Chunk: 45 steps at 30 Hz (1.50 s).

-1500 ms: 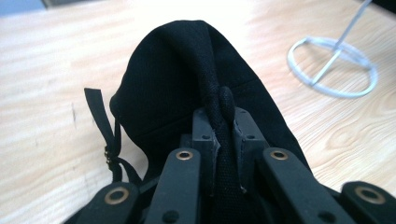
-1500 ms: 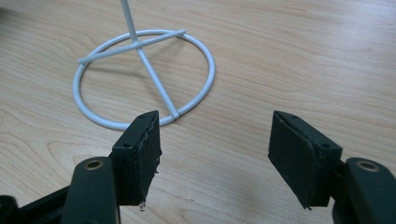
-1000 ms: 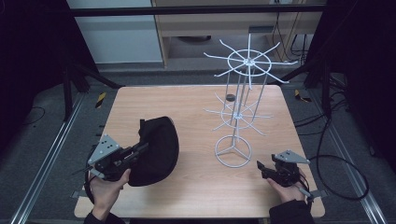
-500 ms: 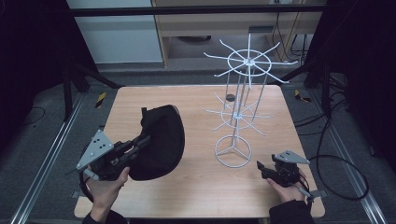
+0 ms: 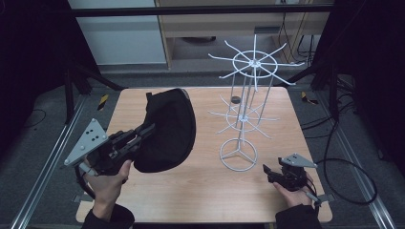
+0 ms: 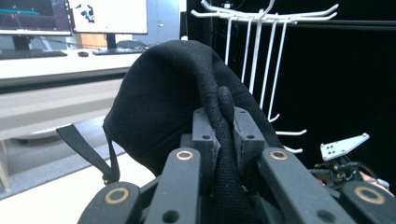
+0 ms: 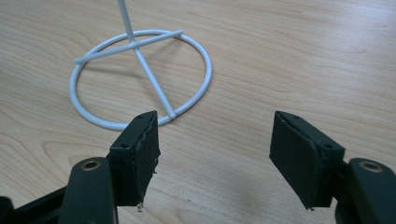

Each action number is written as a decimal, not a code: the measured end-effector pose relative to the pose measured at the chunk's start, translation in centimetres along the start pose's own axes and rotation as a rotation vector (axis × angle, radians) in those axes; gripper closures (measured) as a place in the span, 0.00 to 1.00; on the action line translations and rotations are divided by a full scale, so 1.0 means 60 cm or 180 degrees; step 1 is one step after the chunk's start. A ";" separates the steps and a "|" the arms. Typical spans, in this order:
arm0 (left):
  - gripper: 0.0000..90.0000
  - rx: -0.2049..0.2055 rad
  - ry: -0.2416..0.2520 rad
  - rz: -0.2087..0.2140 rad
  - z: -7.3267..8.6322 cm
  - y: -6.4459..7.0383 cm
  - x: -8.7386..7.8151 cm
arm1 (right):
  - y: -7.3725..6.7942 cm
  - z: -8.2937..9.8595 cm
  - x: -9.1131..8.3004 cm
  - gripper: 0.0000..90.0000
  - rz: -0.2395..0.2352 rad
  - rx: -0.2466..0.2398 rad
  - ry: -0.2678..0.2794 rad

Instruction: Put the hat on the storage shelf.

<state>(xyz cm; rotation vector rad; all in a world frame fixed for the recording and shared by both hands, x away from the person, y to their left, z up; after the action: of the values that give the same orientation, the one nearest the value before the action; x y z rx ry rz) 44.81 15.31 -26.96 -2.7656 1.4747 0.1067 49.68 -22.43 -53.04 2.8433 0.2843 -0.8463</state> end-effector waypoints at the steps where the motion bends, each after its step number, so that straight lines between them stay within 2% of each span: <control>1: 0.91 0.0004 0.0016 0.0009 -0.004 0.001 0.001 | 0.000 0.000 0.000 0.37 -0.0001 0.0005 0.0001; 8: 0.91 0.0004 0.0155 0.0131 -0.044 0.012 0.005 | 0.000 0.000 0.001 0.37 0.0000 0.0007 -0.0002; 13: 0.91 0.0038 0.0166 0.0150 -0.065 0.016 0.010 | 0.000 0.000 0.001 0.37 0.0000 0.0008 -0.0003; 20: 0.90 0.0156 0.0138 0.0155 -0.100 0.027 0.016 | 0.001 0.000 0.001 0.37 0.0004 0.0000 -0.0002; 25: 0.91 0.0190 0.0142 0.0158 -0.113 0.032 0.020 | 0.000 0.000 0.000 0.37 -0.0010 0.0024 -0.0011; 33: 0.91 0.0216 0.0200 0.0269 -0.140 0.051 0.031 | 0.002 0.000 0.001 0.37 0.0006 0.0005 -0.0002; 45: 0.91 0.0363 0.0219 0.0383 -0.178 0.086 0.070 | 0.002 0.000 0.001 0.37 0.0001 0.0012 0.0000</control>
<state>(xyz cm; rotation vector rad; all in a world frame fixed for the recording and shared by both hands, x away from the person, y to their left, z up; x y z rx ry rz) 43.49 8.57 -16.41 -2.6161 1.6089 -0.0708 49.73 -22.54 -53.05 2.8467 0.2825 -0.8478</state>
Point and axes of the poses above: each handheld gripper's, and its own axes: x roughly forward along the jaws, z roughly out of its underside, y roughly to its right, the point moved 9 cm from there along x, roughly forward along the jaws, and after that the axes turned 11 degrees about z, right-handed, at the moved point
